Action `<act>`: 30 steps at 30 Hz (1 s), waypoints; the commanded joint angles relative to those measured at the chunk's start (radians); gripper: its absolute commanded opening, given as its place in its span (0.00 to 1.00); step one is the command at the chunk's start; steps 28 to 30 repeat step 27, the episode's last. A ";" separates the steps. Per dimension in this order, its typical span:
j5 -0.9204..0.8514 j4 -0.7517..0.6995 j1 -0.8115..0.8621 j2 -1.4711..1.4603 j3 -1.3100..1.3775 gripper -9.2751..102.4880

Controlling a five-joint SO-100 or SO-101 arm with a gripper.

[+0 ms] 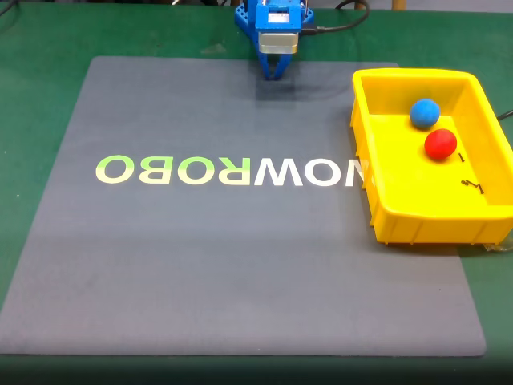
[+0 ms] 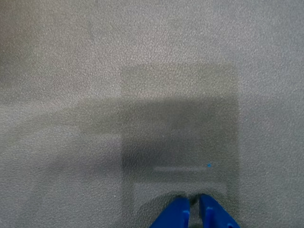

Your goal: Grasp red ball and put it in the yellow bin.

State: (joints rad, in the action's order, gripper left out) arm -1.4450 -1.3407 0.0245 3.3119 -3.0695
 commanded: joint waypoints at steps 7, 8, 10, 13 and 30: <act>-0.008 -0.002 -0.006 0.014 -0.032 0.08; -0.008 -0.002 -0.006 0.014 -0.032 0.08; -0.009 -0.002 -0.006 0.014 -0.032 0.08; -0.009 -0.002 -0.005 0.014 -0.032 0.08; -0.015 -0.005 -0.002 0.014 -0.032 0.08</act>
